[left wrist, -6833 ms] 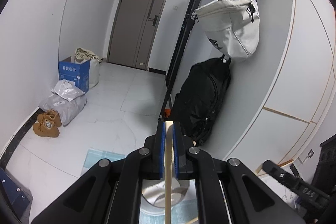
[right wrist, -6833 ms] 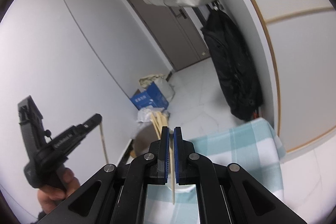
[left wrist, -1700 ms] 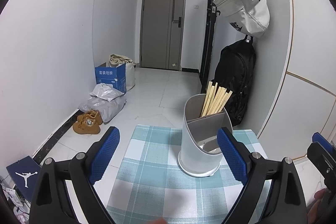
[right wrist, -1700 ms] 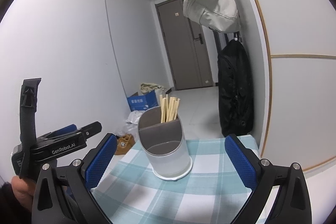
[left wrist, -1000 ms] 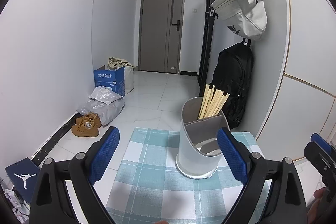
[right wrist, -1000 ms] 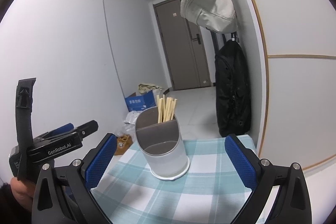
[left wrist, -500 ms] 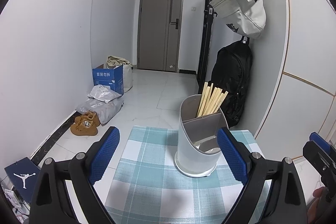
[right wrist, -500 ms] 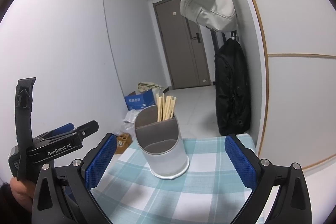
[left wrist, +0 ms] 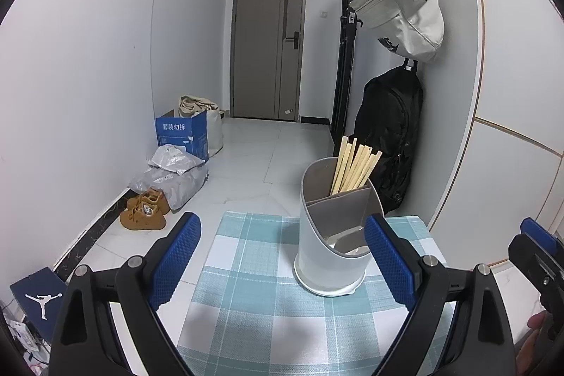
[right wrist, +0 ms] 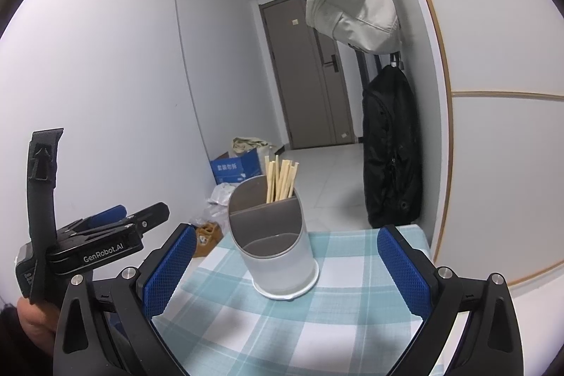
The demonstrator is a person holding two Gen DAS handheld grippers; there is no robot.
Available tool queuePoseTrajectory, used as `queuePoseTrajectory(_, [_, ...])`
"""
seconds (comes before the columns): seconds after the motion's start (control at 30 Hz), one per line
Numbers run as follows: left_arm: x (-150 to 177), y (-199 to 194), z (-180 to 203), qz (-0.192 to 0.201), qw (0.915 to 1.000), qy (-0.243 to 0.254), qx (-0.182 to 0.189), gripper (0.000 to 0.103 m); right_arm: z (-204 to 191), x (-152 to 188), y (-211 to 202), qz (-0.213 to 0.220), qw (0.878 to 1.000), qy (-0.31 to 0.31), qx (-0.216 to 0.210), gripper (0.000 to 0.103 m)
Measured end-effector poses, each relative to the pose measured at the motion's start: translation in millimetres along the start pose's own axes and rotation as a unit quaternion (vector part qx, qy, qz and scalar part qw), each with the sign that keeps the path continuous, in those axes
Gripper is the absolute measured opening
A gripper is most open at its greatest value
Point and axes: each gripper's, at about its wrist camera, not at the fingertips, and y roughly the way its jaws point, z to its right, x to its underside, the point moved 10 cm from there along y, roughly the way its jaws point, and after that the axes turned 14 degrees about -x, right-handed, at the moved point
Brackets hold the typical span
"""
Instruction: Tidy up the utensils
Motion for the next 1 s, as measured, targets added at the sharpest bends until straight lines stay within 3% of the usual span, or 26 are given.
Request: queuePoseTrajectory(1.0, [3.2,0.5,5.6,-0.002,0.9999,0.010,-0.003,0.091,0.0,-1.7,-3.3,0.000,1.000,0.004,-0.003,0.103])
